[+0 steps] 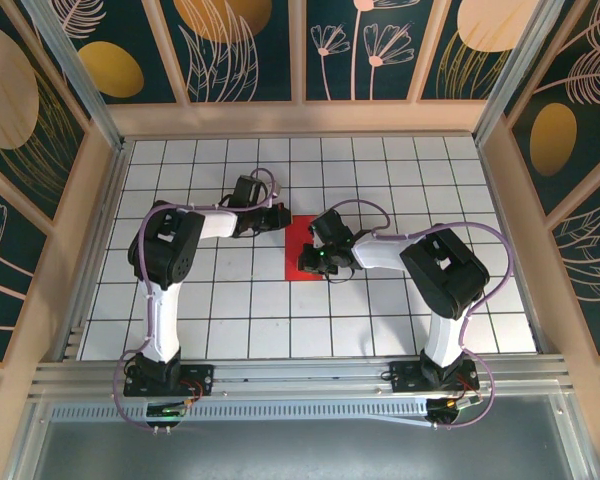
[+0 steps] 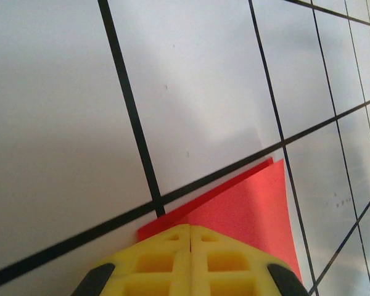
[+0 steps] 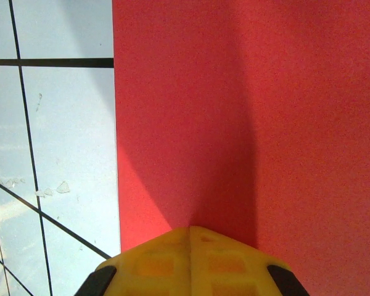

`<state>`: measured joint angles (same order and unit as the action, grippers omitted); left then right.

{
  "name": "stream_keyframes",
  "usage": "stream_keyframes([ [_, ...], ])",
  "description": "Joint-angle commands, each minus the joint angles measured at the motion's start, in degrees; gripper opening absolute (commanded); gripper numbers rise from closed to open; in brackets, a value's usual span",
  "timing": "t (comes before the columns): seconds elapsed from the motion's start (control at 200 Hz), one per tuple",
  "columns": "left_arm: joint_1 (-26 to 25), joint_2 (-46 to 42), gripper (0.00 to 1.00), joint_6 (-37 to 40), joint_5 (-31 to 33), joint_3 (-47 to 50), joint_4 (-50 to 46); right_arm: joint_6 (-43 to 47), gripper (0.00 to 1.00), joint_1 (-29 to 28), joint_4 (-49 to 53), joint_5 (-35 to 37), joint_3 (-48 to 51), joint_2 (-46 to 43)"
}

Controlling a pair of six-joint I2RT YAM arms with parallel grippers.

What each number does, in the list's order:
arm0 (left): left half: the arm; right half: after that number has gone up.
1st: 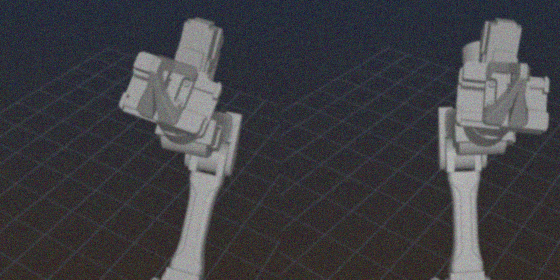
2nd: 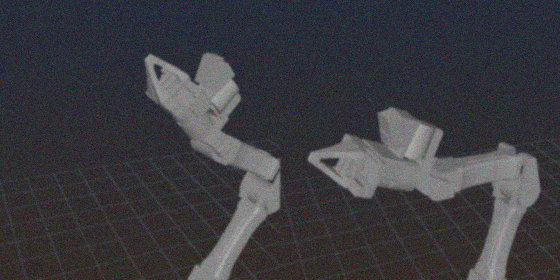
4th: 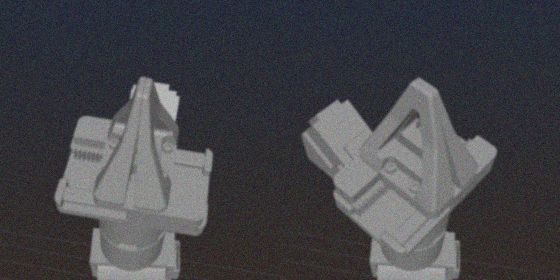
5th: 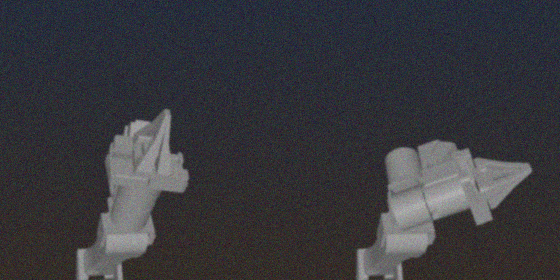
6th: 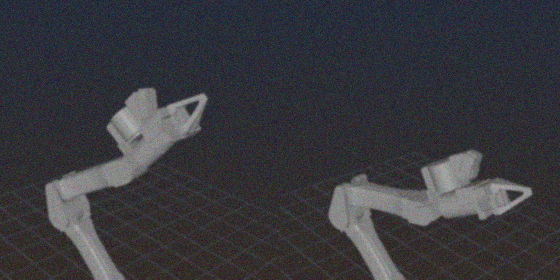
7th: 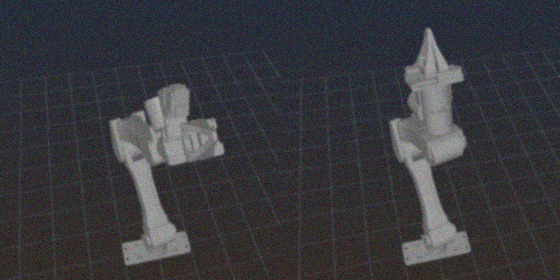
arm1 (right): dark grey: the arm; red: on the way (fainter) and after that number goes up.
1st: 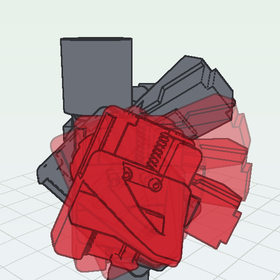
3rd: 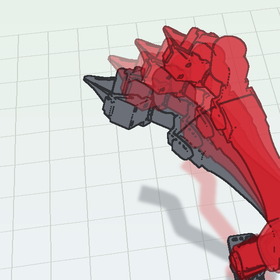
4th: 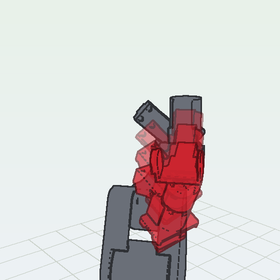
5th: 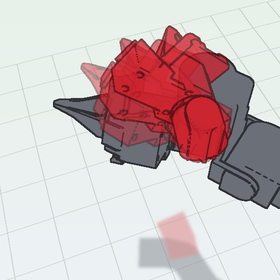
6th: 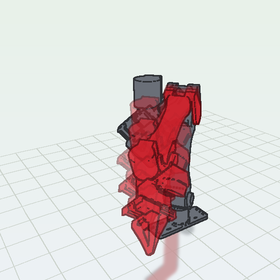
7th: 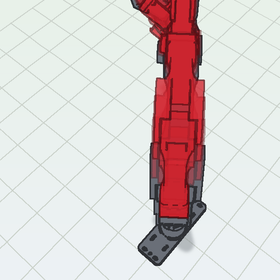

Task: Fold a paper plane with a square sheet of paper (fold left side to right side)
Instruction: First fold the square sheet of paper in half at the center of the table.

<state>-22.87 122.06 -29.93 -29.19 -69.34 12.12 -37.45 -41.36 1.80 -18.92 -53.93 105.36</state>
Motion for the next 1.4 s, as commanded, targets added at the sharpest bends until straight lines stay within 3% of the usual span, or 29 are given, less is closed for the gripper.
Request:
stream_keyframes([
  [0.0, 1.61, 3.22, 0.01, 2.41, 5.53, -2.05, -2.22, 0.47, 0.0, -1.06, 10.86, 5.38, 4.19, 4.42],
  [0.455, 3.21, 4.07, 0.01, 2.43, 5.4, -3.53, -2.09, 0.21, 0.0, -1.01, 10.5, 5.12, 3.84, 4.34],
  [0.711, 3.37, -1.85, 0.01, 4.25, 5.28, -3.95, -4.28, 0.09, 0.0, -1.17, 10.15, 4.77, 3.07, 4.36],
  [1.136, 2.38, -20.39, 0.0, -1.62, 0.15, 18.99, 0.3, -0.35, 0.0, -1.57, 9.54, 4.51, 2.26, 4.85],
  [1.391, -2.43, -20.43, 0.0, -5.54, -1.7, 20.58, 2.2, -0.08, 0.0, -1.72, 10.06, 4.33, 1.3, 5.69],
])
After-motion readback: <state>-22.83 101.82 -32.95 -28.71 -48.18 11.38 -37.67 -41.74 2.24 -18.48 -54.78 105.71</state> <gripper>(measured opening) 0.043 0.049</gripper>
